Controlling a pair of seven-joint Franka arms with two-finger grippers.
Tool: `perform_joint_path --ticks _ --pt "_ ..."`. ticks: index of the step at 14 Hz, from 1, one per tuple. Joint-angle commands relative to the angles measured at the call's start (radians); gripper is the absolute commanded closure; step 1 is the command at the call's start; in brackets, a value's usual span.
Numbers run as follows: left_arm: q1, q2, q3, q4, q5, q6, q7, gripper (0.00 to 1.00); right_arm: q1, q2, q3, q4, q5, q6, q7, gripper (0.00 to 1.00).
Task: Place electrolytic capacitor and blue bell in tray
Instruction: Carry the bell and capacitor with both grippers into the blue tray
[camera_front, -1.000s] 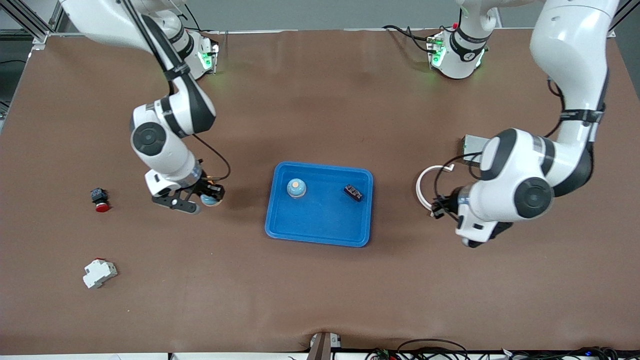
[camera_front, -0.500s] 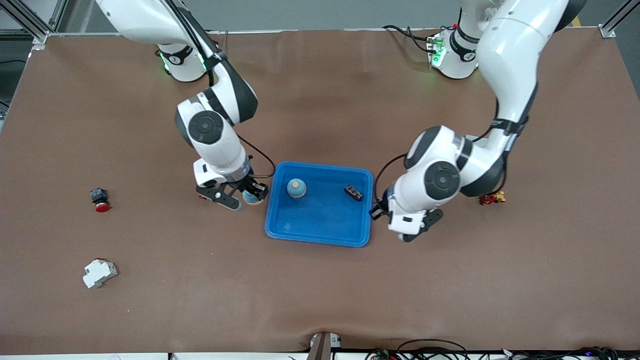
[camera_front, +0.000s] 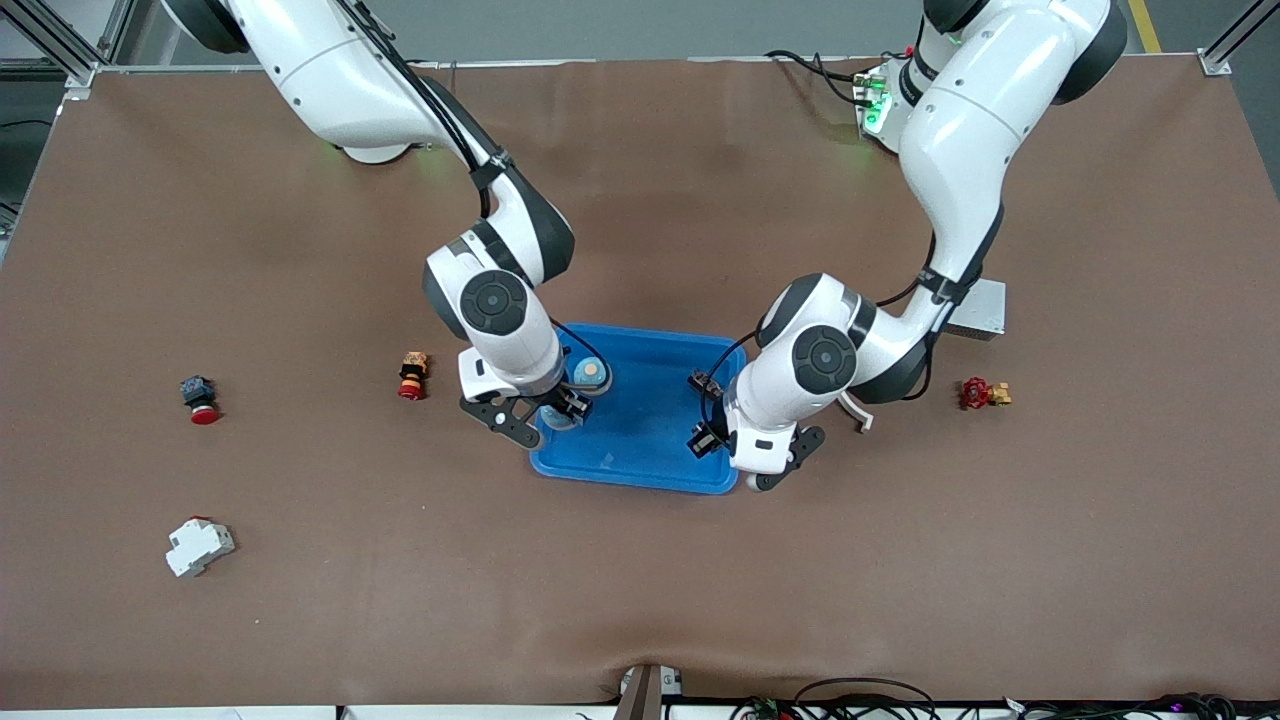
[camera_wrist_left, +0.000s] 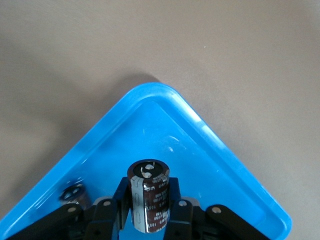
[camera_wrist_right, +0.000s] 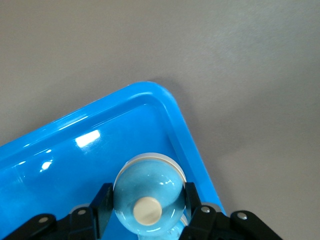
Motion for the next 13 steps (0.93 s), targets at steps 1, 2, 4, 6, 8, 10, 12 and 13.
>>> perform_joint_path --ticks 1,2,4,6,8,10,12,13 --pt "-0.021 0.043 0.011 0.029 -0.011 0.071 -0.008 1.0 0.018 0.044 -0.014 0.062 -0.016 -0.027 0.033 1.0" --pt "-0.027 0.05 0.014 0.029 -0.008 0.083 -0.006 1.0 0.024 0.055 -0.017 0.07 -0.018 -0.027 0.041 1.0" --pt "-0.035 0.071 0.025 0.031 -0.006 0.097 -0.005 1.0 0.036 0.072 -0.024 0.082 -0.018 -0.025 0.045 1.0" --pt "-0.058 0.085 0.046 0.028 -0.003 0.131 -0.005 1.0 0.07 0.104 -0.053 0.106 -0.027 -0.027 0.062 1.0" --pt "-0.066 0.094 0.056 0.028 -0.003 0.137 -0.005 1.0 0.102 0.125 -0.088 0.122 -0.027 -0.025 0.067 1.0" --pt "-0.066 0.099 0.057 0.028 -0.003 0.137 -0.005 1.0 0.107 0.136 -0.091 0.126 -0.029 -0.024 0.07 1.0" --pt "-0.066 0.099 0.057 0.026 -0.002 0.137 -0.005 1.0 0.107 0.141 -0.091 0.128 -0.029 -0.018 0.07 1.0" --pt "-0.066 0.099 0.059 0.028 -0.002 0.137 -0.005 1.0 0.107 0.145 -0.091 0.129 -0.029 -0.016 0.073 1.0"
